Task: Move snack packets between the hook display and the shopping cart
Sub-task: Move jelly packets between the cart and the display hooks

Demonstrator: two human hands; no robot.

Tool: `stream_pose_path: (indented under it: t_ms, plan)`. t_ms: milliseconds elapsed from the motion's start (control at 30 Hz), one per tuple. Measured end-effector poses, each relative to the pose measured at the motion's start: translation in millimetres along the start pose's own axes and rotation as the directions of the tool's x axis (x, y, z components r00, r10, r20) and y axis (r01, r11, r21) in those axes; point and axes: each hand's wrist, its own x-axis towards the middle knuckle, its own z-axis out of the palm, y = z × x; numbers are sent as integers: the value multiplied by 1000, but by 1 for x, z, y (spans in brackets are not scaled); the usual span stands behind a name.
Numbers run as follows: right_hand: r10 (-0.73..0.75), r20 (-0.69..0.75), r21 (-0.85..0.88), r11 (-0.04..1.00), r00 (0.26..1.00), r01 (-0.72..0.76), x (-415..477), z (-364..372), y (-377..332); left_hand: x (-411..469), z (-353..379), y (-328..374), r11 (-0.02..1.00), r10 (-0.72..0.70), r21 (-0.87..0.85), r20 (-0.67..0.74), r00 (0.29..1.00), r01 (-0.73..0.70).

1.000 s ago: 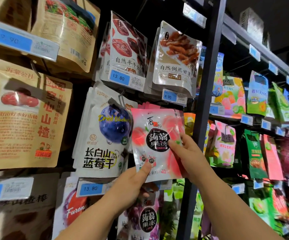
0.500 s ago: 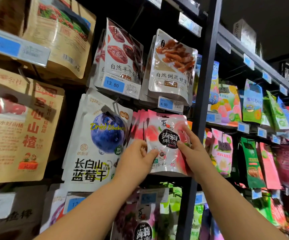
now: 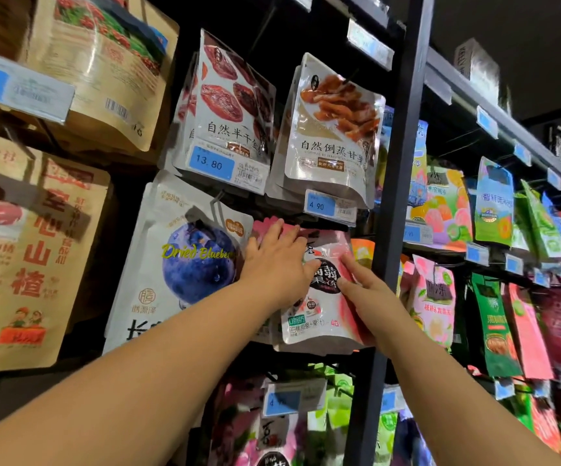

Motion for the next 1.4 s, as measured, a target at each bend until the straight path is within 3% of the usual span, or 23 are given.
stream_pose_path:
  t_ms: [133, 200, 367, 600, 800, 933, 1067, 1267, 1400]
  plan:
    - [-37, 36, -352, 935, 999, 47, 1, 5, -2, 2, 9, -2, 1000, 18, 23, -4, 1000, -18]
    - [-27, 52, -402, 914, 998, 46, 0, 13, 3, 1, 14, -3, 1000, 15, 16, 10, 1000, -15]
    - [-18, 52, -368, 929, 998, 36, 6, 29, 15, 5, 27, -7, 992, -45, -114, 57, 997, 51]
    - [-50, 31, -452, 890, 998, 58, 28, 43, 30, 14, 39, -17, 966, -145, -198, 125, 982, 168]
    - [5, 5, -442, 897, 1000, -3, 48, 59, 35, 27, 43, -23, 914, -260, -268, 187, 947, 304]
    - [75, 17, -523, 851, 997, -55, 56, 67, 33, 39, 56, -34, 895, -300, -286, 184, 936, 343]
    - [62, -21, -437, 897, 998, -65, 59, 76, 42, 40, 68, -43, 898, -315, -288, 107, 943, 333]
    - [81, -128, -451, 883, 988, -131, 50, 71, 41, 26, 62, -41, 895, -273, -346, 71, 959, 281]
    - [127, -86, -250, 957, 988, -145, 43, 62, 41, 20, 56, -45, 872, -263, -384, 153, 953, 302]
